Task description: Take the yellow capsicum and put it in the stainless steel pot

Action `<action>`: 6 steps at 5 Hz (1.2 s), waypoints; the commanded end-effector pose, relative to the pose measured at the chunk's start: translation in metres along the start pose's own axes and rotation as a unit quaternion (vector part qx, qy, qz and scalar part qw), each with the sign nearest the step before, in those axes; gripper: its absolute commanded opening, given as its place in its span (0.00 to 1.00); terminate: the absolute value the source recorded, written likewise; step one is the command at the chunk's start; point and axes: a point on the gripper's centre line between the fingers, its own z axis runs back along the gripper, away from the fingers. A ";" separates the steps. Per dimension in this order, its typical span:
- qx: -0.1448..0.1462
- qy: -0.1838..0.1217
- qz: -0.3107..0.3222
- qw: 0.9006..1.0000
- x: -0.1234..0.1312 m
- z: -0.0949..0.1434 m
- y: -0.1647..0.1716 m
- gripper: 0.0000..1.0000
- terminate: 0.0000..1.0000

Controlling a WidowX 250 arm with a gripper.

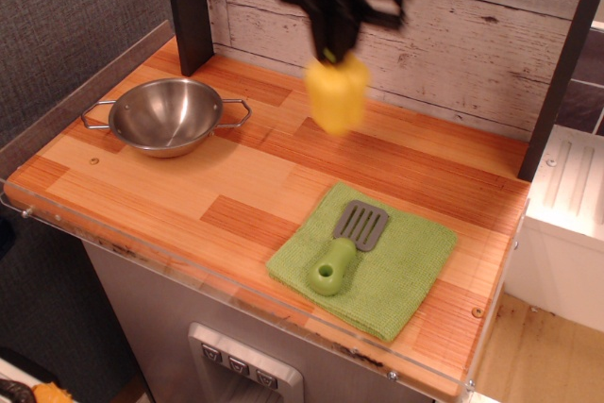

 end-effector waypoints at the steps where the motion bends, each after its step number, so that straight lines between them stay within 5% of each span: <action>1: 0.045 -0.010 0.080 0.996 -0.045 0.048 0.094 0.00 0.00; 3: 0.060 0.005 0.124 0.991 -0.073 0.036 0.142 0.00 0.00; 6: 0.075 0.020 0.130 0.988 -0.064 -0.010 0.137 0.00 0.00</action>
